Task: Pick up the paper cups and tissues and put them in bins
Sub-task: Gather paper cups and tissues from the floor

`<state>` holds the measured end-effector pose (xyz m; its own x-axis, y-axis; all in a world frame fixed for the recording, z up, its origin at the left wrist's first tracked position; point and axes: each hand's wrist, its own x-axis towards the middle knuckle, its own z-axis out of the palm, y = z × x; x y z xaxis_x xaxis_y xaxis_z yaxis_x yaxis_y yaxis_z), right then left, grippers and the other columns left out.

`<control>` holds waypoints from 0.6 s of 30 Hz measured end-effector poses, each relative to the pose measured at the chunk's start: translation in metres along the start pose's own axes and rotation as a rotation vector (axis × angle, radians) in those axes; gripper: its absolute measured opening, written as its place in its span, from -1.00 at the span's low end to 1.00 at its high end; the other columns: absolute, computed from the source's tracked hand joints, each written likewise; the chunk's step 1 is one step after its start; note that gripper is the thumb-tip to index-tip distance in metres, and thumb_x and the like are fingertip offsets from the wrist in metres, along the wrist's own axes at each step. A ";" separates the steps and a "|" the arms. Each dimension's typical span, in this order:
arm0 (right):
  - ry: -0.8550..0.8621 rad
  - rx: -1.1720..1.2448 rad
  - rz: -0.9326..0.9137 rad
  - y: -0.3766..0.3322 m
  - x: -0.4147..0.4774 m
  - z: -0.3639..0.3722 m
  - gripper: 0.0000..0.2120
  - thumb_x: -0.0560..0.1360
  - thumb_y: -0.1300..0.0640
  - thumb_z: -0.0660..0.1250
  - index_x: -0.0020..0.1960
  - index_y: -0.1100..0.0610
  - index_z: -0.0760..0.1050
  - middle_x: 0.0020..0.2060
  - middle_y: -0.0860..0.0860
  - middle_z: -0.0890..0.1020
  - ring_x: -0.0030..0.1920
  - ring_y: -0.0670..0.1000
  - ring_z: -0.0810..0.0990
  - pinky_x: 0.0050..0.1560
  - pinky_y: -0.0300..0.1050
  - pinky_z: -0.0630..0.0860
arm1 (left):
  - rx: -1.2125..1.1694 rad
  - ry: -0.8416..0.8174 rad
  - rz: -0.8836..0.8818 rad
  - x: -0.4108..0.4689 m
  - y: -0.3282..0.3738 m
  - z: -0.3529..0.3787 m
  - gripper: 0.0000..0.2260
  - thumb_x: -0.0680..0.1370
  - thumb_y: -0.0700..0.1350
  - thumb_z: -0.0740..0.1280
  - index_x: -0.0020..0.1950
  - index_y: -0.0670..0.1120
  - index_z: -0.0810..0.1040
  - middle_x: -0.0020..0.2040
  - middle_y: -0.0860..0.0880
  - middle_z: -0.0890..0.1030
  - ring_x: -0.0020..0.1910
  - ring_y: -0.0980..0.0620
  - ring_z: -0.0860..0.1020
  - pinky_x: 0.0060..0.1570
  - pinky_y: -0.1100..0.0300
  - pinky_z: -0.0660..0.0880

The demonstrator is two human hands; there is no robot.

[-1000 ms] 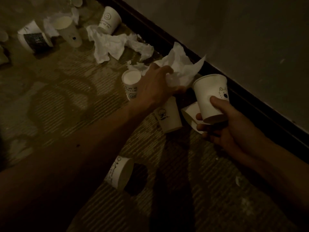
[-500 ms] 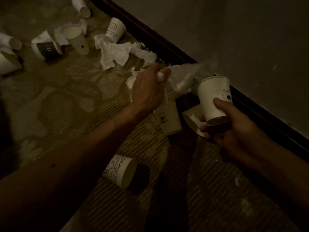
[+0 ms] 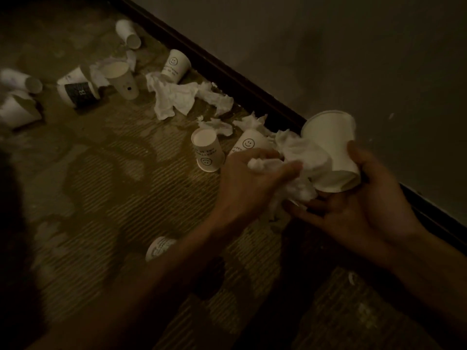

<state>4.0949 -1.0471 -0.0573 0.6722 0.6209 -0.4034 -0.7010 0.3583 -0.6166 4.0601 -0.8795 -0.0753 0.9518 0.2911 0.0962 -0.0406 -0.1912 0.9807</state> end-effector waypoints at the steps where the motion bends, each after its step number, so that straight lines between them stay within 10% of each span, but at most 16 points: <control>1: -0.007 0.010 -0.001 0.002 0.000 0.000 -0.52 0.52 -0.22 0.18 0.16 0.09 0.64 0.22 0.15 0.62 0.24 0.15 0.59 0.13 0.13 0.57 | -0.026 0.022 0.001 -0.005 0.001 0.007 -0.79 0.45 -0.03 0.45 -0.15 -0.17 0.60 -0.26 -0.03 0.68 -0.24 0.05 0.68 -0.29 0.16 0.61; 9: 0.035 0.060 0.030 0.016 -0.006 -0.001 -0.58 0.53 -0.15 0.18 0.12 0.09 0.67 0.15 0.15 0.65 0.11 0.13 0.66 -0.09 -0.01 0.62 | -0.296 0.045 -0.122 -0.018 0.016 0.041 -0.57 0.41 0.33 0.28 0.21 0.18 0.51 0.20 0.17 0.57 0.14 0.27 0.55 -0.07 0.38 0.57; 18: 0.070 0.099 0.111 0.023 -0.009 0.002 -0.52 0.43 -0.20 0.25 0.08 0.14 0.68 0.18 0.18 0.63 0.17 0.14 0.63 0.10 0.05 0.60 | -0.122 0.274 -0.050 -0.016 -0.004 0.045 -0.71 0.58 0.05 0.31 -0.32 0.02 0.47 -0.43 0.11 0.54 -0.42 0.25 0.50 -0.44 0.42 0.39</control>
<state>4.0725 -1.0433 -0.0667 0.6020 0.6117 -0.5133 -0.7894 0.3593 -0.4977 4.0586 -0.9251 -0.0883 0.8368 0.5426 0.0730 -0.0475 -0.0608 0.9970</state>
